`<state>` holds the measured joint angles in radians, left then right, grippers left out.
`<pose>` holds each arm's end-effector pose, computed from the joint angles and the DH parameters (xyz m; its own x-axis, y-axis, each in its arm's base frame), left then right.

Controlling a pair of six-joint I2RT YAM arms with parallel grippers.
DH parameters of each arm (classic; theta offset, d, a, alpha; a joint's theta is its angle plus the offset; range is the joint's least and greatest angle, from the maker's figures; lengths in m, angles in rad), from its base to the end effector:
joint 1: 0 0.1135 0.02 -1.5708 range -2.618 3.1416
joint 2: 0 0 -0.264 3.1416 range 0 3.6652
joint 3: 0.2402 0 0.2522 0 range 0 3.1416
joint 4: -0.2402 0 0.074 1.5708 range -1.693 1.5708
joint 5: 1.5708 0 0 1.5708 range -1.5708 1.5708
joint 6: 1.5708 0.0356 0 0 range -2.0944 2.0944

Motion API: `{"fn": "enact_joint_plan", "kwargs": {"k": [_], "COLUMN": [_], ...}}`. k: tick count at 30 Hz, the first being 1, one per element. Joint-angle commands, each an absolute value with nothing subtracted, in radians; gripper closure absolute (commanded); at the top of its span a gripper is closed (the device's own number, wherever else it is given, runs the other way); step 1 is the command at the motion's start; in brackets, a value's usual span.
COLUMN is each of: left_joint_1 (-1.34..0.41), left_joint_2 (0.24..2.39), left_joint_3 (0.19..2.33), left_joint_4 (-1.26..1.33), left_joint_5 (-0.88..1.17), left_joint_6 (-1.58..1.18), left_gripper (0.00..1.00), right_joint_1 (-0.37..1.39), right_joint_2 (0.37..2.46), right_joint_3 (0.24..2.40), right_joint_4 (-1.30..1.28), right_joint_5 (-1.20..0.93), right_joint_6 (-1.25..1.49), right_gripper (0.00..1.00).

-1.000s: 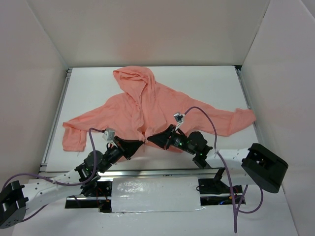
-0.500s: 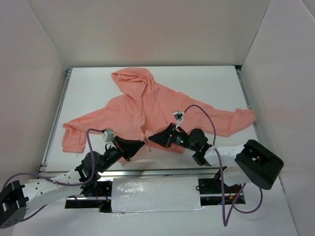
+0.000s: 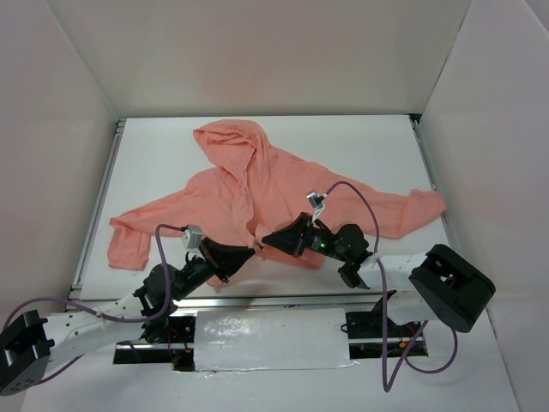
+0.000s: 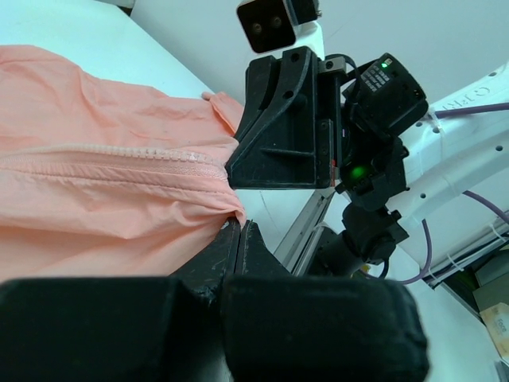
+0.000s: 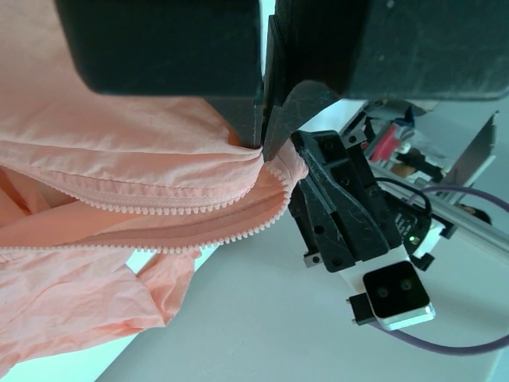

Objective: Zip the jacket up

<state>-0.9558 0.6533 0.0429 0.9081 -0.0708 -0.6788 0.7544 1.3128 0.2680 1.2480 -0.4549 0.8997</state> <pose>0.0887 -0.1212 0.2148 -0.3553 -0.5825 -0.7311 0.7100 0.3405 -0.6164 0.1578 0.1698 0.2084 -0.6359 0.3678 -0.6785 -0.6927 0.1155 0.7119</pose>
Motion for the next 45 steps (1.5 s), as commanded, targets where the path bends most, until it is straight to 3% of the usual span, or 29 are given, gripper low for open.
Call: {"fn": "enact_joint_plan", "kwargs": {"k": [1, 7, 17, 30, 45], "left_joint_1": [-0.954, -0.954, -0.956, -0.954, -0.954], "left_joint_2": [0.653, 0.686, 0.779, 0.810, 0.891], "left_joint_3": [-0.040, -0.046, -0.094, -0.118, -0.144], "left_joint_4": [1.020, 1.049, 1.132, 1.154, 1.217], "left_joint_5": [-0.038, 0.000, 0.008, 0.000, 0.063], "left_joint_6": [-0.637, -0.624, -0.643, -0.627, -0.621], "left_gripper": [1.00, 1.00, 1.00, 1.00, 1.00], "right_joint_1": [0.746, 0.726, 0.726, 0.726, 0.724], "right_joint_2": [1.315, 1.315, 1.238, 1.293, 1.221], "right_joint_3": [0.268, 0.264, 0.264, 0.218, 0.295], "right_joint_4": [1.414, 1.463, 1.312, 1.388, 1.241], "right_joint_5": [-0.506, -0.520, -0.477, -0.462, -0.419], "right_joint_6": [0.942, 0.979, 0.933, 0.962, 0.933], "right_gripper": [1.00, 1.00, 1.00, 1.00, 1.00]}}
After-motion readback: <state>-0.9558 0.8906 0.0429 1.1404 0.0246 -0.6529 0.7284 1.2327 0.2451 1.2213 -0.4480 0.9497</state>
